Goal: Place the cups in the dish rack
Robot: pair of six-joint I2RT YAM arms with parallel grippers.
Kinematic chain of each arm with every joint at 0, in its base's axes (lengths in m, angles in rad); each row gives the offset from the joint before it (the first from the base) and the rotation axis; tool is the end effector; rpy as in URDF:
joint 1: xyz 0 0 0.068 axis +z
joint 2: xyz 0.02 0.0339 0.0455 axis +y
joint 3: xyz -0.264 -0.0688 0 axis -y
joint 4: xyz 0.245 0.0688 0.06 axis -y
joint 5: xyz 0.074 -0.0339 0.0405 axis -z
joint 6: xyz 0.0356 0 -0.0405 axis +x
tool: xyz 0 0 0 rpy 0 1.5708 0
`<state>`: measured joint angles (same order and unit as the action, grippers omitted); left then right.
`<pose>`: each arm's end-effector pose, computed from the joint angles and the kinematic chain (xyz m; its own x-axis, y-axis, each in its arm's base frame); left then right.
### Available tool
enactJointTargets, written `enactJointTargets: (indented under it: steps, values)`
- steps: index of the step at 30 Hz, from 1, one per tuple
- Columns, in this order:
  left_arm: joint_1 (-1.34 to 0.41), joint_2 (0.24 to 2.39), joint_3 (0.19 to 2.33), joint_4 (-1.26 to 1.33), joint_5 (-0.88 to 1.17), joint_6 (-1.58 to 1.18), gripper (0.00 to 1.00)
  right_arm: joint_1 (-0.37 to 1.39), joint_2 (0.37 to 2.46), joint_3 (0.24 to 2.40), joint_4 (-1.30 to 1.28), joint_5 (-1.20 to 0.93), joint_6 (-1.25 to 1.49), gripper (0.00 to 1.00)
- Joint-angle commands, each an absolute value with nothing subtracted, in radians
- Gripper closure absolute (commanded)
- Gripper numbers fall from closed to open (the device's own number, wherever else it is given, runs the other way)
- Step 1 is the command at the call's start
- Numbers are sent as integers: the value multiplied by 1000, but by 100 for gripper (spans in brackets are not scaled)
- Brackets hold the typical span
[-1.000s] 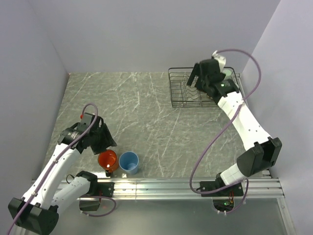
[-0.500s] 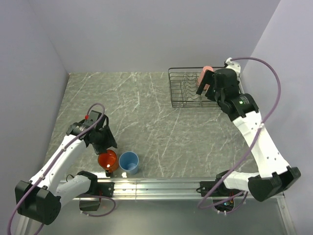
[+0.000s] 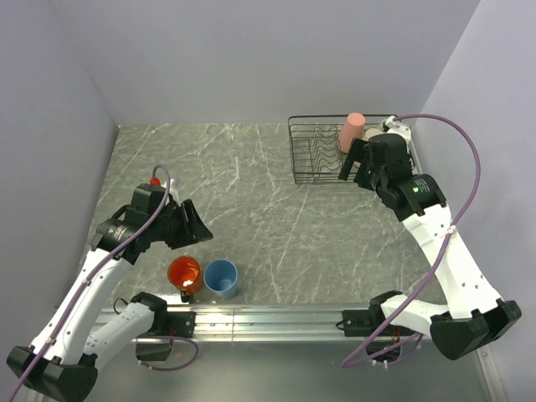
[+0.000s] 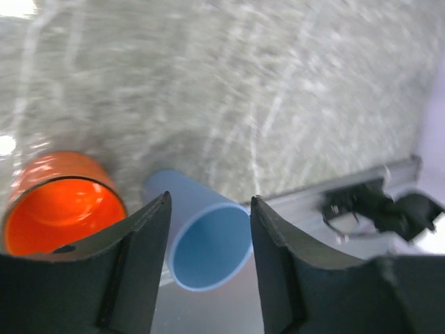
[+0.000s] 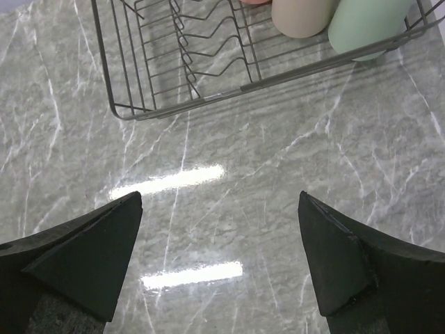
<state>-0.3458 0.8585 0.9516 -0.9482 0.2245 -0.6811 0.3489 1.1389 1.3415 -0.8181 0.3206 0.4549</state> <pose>0.1452 -0.0607 0.3138 -0.8462 -0.3476 -0.4040 -0.0836 0.8351 -0.5437 0.2157 0.0665 0.3991 -0.5237 0.2532 -0.8134 0.1642 0.9669 0.1953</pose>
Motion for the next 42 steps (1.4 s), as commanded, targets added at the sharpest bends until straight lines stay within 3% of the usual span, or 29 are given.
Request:
enactJointTargets:
  steps: [1, 18, 34, 38, 42]
  values:
    - [-360, 816, 925, -911, 363, -629, 46, 345, 1120, 1353, -813, 324, 436, 0]
    - [-385, 718, 836, -1048, 382, -575, 52, 347, 1127, 1292, -787, 290, 462, 0]
    - [-428, 799, 756, -954, 310, -580, 51, 345, 1100, 1264, -808, 328, 468, 0]
    - [-449, 833, 744, -919, 305, -581, 55, 342, 1100, 1261, -808, 331, 465, 0]
    - [-475, 859, 732, -876, 333, -594, 69, 337, 1103, 1259, -805, 334, 463, 0]
